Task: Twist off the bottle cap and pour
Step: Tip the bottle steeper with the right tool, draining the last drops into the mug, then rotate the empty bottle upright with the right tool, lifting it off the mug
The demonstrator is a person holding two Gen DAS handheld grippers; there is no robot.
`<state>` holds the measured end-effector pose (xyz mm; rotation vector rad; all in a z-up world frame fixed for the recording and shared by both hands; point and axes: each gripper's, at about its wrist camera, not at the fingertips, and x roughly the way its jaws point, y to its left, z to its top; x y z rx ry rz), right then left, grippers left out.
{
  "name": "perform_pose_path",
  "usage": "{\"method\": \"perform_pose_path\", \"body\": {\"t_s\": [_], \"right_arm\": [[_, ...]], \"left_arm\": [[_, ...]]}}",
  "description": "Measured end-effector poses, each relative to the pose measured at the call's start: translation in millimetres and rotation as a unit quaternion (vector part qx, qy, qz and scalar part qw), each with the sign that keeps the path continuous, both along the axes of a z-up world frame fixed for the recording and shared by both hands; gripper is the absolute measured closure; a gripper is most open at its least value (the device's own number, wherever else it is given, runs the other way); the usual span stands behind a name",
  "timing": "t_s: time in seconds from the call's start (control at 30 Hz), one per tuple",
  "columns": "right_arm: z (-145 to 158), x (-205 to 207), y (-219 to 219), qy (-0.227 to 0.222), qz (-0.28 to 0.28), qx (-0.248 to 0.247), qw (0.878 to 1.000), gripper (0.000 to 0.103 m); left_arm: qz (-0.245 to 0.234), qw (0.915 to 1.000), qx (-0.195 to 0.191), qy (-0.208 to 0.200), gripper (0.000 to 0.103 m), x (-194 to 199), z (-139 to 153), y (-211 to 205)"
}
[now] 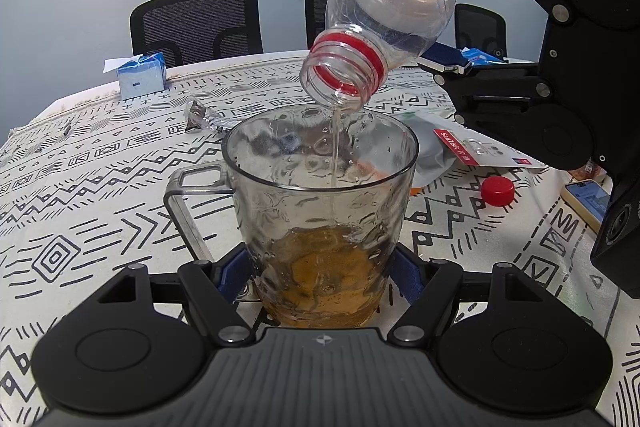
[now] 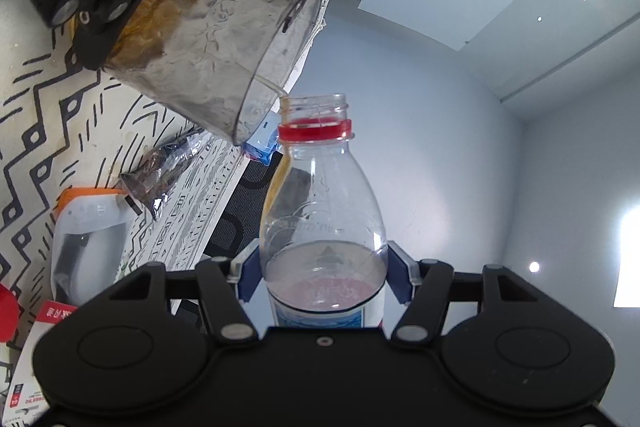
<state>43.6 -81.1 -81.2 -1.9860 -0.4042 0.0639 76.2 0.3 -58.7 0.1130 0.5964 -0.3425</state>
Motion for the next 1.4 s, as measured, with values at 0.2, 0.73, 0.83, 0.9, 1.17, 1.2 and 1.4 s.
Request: {"method": "perform_pose_path", "body": {"t_s": [0.2,0.73,0.83,0.9,1.17,1.2,1.4], "right_arm": [[3,0,0,0.015,-0.008,0.025,1.000,0.038],[-1,-1,-13,0.102,-0.063,0.211,0.970,0.038],[-12,-1,-15,0.056,-0.044,0.150,0.986,0.038],[-13,-1,-17,0.031,-0.031,0.111,0.993,0.038],[-12,-9,-15,-0.017,0.010,0.033,0.999,0.038],[-12,-10,-15,-0.025,0.014,0.023,0.999,0.038],[-18,-12,-19,-0.061,0.040,-0.045,0.996,0.038]], "left_arm": [[0.000,1.0000,-0.001,0.000,0.032,0,0,0],[0.000,1.0000,-0.003,0.001,0.032,0,0,1],[0.000,1.0000,-0.003,0.001,0.032,1,0,1],[0.000,1.0000,-0.003,0.001,0.032,1,0,1],[0.000,1.0000,-0.003,0.001,0.032,2,0,2],[0.000,1.0000,-0.003,0.001,0.032,2,0,2],[0.000,1.0000,-0.002,0.001,0.032,2,0,3]]}}
